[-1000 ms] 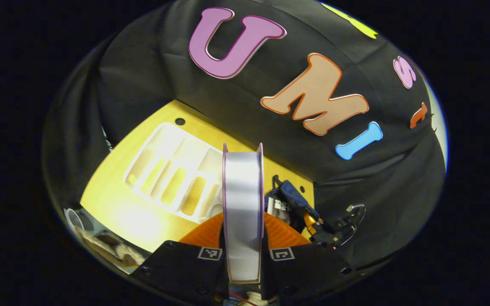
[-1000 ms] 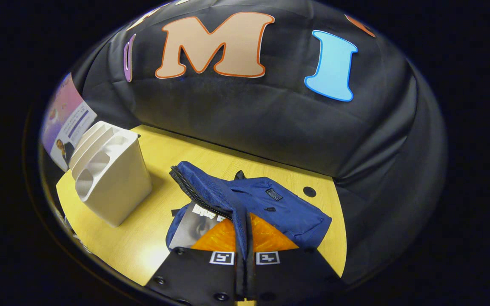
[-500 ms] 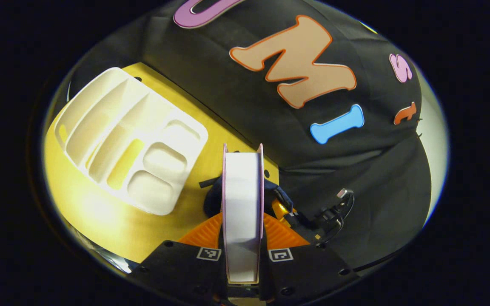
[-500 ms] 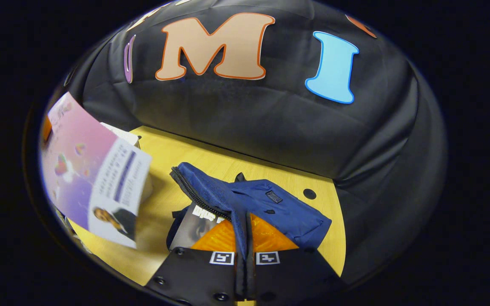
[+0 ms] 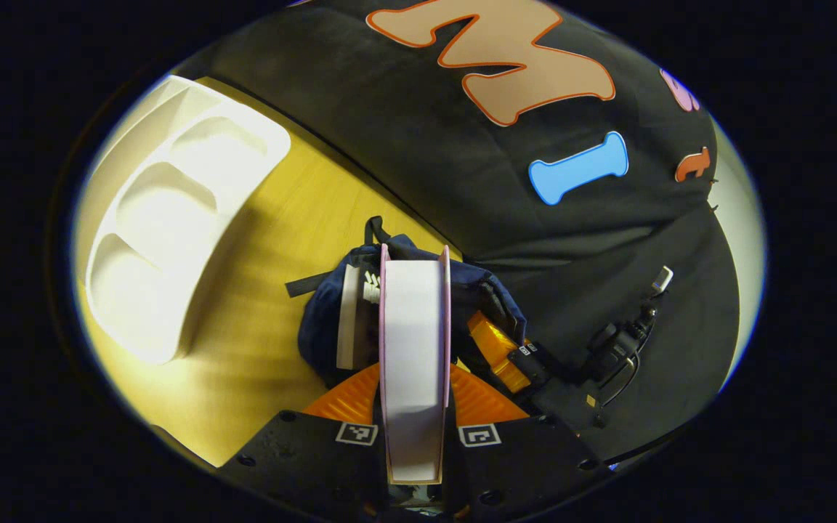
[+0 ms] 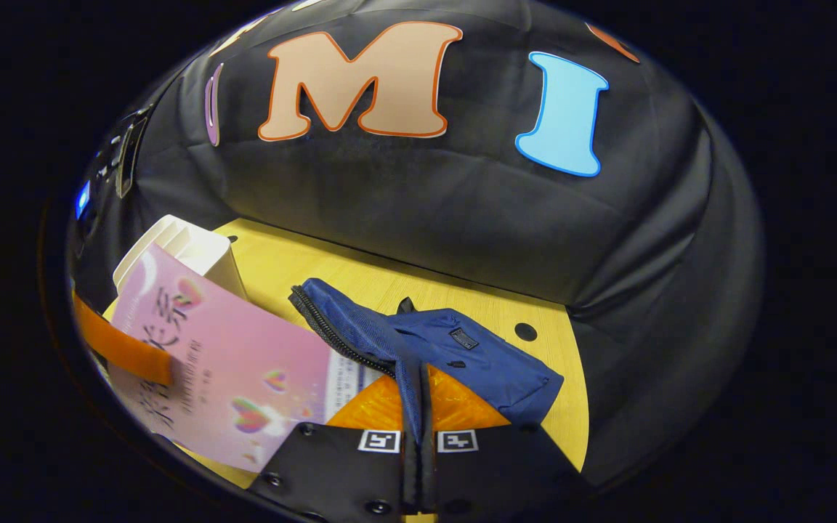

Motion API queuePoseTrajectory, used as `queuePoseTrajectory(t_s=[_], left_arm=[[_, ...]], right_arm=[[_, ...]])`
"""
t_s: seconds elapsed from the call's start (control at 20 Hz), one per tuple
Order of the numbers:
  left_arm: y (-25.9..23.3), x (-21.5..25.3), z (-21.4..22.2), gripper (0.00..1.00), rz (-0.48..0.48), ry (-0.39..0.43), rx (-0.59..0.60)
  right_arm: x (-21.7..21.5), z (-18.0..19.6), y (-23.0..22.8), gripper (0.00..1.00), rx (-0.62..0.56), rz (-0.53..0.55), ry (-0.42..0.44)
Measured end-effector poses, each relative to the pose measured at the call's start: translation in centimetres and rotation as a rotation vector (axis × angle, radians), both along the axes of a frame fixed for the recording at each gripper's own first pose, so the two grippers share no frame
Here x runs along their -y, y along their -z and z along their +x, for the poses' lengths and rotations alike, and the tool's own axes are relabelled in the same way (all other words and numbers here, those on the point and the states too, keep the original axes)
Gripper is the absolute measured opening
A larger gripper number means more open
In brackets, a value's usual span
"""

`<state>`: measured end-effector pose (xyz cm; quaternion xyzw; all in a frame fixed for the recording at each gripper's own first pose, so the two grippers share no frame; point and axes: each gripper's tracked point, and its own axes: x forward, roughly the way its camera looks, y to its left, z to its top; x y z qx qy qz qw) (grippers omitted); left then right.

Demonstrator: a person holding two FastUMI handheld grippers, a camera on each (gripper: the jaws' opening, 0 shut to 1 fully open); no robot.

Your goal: Open the schoolbag, grab two books from the bookshelf and put them into the schoolbag.

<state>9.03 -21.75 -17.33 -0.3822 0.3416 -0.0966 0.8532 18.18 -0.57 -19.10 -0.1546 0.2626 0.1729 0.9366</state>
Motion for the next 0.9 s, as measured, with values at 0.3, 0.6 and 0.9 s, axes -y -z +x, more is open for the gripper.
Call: queuePoseTrajectory(t_s=[0.3, 0.6, 0.9], left_arm=[[4.2, 1.1, 3.0, 0.26, -0.141, 0.02, 0.081], [7.2, 4.3, 6.6, 0.26, -0.274, 0.059, 0.088], [9.5, 7.6, 9.0, 0.26, -0.269, 0.159, 0.143]], right_arm=[[-0.1, 0.6, -0.1, 0.05, 0.034, -0.027, 0.004], [-1.4, 0.1, 0.8, 0.04, 0.064, -0.106, -0.06], [-2.2, -0.6, 1.6, 0.05, 0.053, -0.122, -0.083]])
